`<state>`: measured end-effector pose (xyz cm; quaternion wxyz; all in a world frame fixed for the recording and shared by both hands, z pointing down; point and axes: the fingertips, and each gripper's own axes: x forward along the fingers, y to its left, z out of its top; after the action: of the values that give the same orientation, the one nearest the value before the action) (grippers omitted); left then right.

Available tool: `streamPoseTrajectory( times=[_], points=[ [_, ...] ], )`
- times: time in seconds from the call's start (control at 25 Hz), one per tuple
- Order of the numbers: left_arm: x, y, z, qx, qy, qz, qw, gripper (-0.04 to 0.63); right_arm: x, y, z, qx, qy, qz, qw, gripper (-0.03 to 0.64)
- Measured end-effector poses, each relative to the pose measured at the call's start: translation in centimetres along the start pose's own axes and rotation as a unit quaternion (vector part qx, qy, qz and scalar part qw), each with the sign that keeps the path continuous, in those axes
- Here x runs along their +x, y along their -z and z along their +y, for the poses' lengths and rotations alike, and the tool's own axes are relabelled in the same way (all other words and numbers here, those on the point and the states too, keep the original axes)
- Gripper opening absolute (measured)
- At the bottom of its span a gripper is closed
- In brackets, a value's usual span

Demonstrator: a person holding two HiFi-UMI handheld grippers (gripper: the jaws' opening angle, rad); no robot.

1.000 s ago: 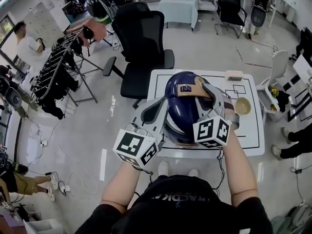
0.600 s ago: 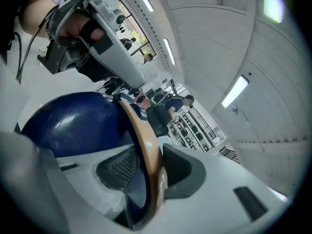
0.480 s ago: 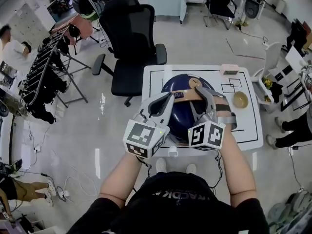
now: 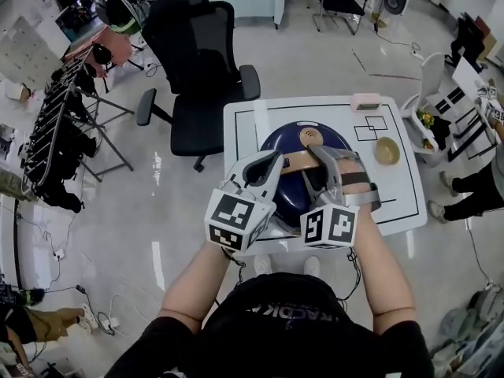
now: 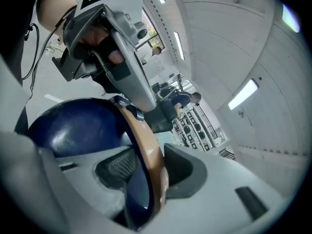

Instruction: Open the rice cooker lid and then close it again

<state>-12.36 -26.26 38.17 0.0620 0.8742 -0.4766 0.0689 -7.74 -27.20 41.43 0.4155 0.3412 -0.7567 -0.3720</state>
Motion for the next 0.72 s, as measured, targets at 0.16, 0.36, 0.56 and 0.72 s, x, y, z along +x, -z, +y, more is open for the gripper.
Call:
streamPoseTrajectory(
  times=[0.16, 0.36, 0.56, 0.72],
  points=[
    [0.2, 0.9, 0.3, -0.011, 0.009, 0.004, 0.9999, 0.003, 0.4, 0.0, 0.5, -0.006, -0.003, 0.009, 1.0, 0.161],
    [0.1, 2.2, 0.8, -0.016, 0.014, 0.015, 0.9997, 0.003, 0.8, -0.1, 1.5, -0.02, -0.008, 0.019, 1.0, 0.166],
    [0.0, 3.2, 0.5, -0.023, 0.024, 0.018, 0.9993, 0.003, 1.1, -0.1, 2.3, -0.027, -0.011, 0.027, 0.999, 0.169],
    [-0.1, 3.2, 0.5, -0.02, 0.025, 0.015, 0.9994, 0.003, 1.1, -0.1, 2.2, -0.025, -0.007, 0.029, 0.999, 0.169]
  ],
)
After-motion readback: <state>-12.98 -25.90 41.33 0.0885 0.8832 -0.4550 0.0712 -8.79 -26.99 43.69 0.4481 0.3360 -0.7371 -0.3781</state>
